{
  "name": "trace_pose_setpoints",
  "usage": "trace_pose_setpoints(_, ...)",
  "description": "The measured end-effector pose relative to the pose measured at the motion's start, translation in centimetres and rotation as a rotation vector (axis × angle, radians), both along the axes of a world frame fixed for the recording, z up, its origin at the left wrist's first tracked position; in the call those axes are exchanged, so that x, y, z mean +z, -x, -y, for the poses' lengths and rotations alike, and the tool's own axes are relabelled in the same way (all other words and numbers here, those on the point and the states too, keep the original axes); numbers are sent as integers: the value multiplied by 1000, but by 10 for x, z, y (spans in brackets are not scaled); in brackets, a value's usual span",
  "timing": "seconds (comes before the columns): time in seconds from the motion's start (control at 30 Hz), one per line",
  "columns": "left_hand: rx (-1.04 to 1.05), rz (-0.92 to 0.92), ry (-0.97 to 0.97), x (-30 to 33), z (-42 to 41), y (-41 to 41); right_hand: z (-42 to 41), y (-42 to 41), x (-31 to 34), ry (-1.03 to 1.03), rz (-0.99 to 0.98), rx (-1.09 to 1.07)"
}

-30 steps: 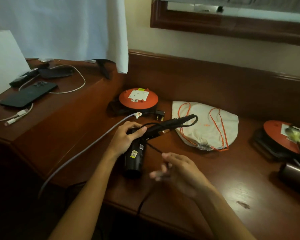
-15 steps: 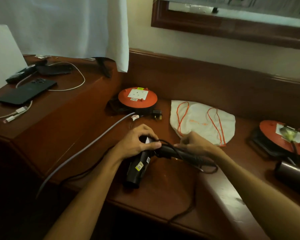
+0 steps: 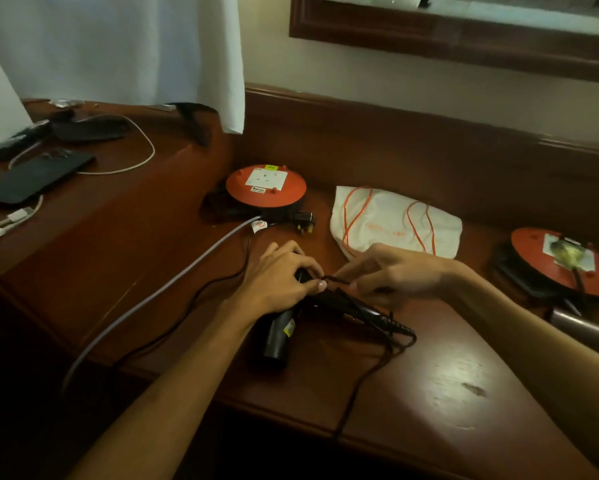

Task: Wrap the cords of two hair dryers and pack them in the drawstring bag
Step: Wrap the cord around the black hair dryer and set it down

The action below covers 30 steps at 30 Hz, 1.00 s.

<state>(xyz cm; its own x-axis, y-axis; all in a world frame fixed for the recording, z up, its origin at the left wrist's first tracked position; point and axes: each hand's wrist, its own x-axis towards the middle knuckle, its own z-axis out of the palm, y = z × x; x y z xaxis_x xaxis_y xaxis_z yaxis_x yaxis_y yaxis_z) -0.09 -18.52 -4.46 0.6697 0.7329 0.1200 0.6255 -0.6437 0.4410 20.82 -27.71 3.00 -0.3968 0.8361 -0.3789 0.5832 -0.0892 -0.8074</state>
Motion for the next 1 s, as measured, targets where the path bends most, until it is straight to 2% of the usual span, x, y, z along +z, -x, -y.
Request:
trace_pose_setpoints(0.13, 68, 187, 17, -5, 4, 5, 24, 15, -2, -11, 156, 101)
trace_pose_setpoints(0.23, 108, 303, 51, -11, 3, 13, 36, 19, 0, -367, 439, 19)
trace_pose_setpoints(0.27, 117, 315, 55, -12, 3, 15, 40, 21, 0, -450, 467, -31)
trace_pose_setpoints(0.33, 141, 299, 42, -12, 5, 12, 51, 31, 1, -445, 389, -26)
trace_pose_setpoints(0.4, 170, 256, 24, -11, 6, 7, 61, 48, -9, -435, 321, 78)
trace_pose_setpoints(0.5, 203, 265, 38, -13, 3, 7, 68, 63, -44, -527, 327, 63)
trace_pose_setpoints(0.57, 209, 303, 46, -15, 1, 8, 70, 68, -63, -512, 390, 38)
trace_pose_setpoints(0.7, 272, 506, 97, -21, 1, 11, 60, 64, -84, -476, 634, 99)
trace_pose_setpoints(0.83, 264, 830, 282, -28, -1, 26, 43, 50, -93, -490, 665, 67)
trace_pose_setpoints(1.0, 160, 887, 337, -30, 1, 32, 6, 17, -103, -506, 694, 17)
